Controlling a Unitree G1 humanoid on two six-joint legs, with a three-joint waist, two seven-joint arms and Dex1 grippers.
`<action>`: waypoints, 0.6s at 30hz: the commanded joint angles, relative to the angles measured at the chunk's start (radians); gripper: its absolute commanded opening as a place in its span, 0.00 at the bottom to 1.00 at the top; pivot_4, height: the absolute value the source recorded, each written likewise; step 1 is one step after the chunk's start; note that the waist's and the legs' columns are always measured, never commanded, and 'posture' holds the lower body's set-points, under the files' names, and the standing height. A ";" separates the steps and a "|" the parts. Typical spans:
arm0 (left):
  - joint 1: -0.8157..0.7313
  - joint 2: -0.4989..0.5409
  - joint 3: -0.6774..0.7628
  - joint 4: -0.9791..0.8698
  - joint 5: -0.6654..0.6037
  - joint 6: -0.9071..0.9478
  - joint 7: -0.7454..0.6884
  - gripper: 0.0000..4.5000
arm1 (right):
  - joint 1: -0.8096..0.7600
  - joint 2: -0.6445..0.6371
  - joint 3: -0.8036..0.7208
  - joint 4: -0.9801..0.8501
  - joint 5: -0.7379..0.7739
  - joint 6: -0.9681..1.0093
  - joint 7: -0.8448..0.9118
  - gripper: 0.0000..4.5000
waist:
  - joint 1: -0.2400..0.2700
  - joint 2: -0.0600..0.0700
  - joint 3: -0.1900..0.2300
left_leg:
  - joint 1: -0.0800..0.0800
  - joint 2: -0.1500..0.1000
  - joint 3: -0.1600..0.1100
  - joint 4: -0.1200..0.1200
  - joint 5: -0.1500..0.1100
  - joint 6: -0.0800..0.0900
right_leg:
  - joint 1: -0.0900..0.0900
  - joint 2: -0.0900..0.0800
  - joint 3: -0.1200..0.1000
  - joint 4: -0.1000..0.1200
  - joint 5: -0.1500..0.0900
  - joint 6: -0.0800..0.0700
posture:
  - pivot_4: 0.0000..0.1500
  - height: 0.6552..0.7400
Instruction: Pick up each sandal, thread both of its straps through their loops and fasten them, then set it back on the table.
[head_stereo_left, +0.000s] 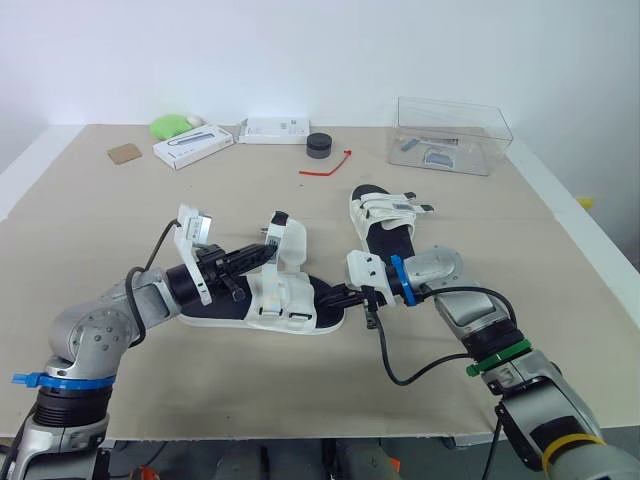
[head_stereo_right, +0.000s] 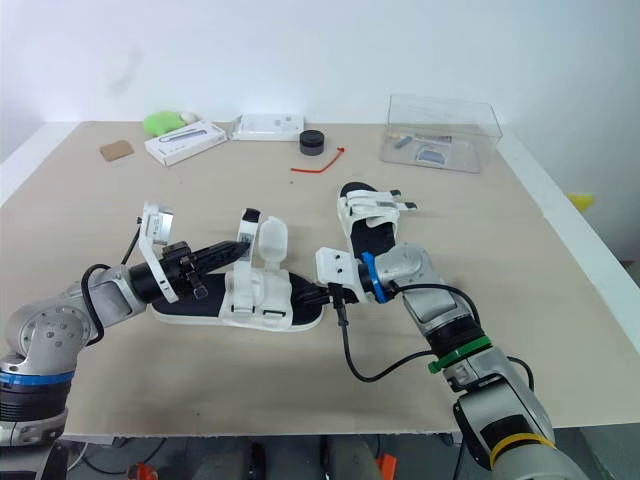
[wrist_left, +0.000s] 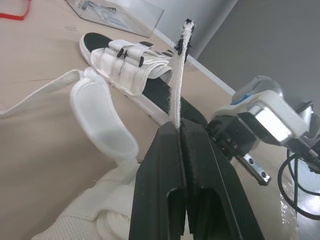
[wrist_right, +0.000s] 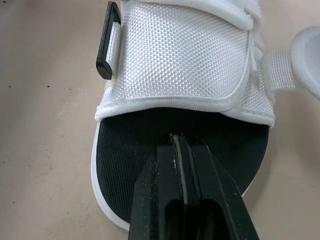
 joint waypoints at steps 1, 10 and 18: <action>-0.027 -0.020 -0.012 0.003 0.038 -0.020 -0.029 0.01 | 0.020 -0.019 0.027 0.025 -0.051 0.013 0.007 0.00 | 0.000 0.000 0.000 | 0.000 0.000 0.000 0.000 0.000 0.000 | 0.000 0.000 0.000 0.000 0.000 0.000 | 1.00 1.00; -0.008 -0.033 -0.031 0.094 0.173 -0.073 -0.103 0.01 | 0.027 -0.026 0.019 0.010 -0.051 0.025 0.002 0.00 | 0.000 0.000 0.000 | 0.000 0.000 0.000 0.000 0.000 0.000 | 0.000 0.000 0.000 0.000 0.000 0.000 | 1.00 1.00; -0.002 -0.032 -0.032 0.154 0.258 -0.106 -0.137 0.01 | 0.030 -0.028 0.014 0.003 -0.052 0.031 0.000 0.00 | 0.000 0.000 0.000 | 0.000 0.000 0.000 0.000 0.000 0.000 | 0.000 0.000 0.000 0.000 0.000 0.000 | 1.00 1.00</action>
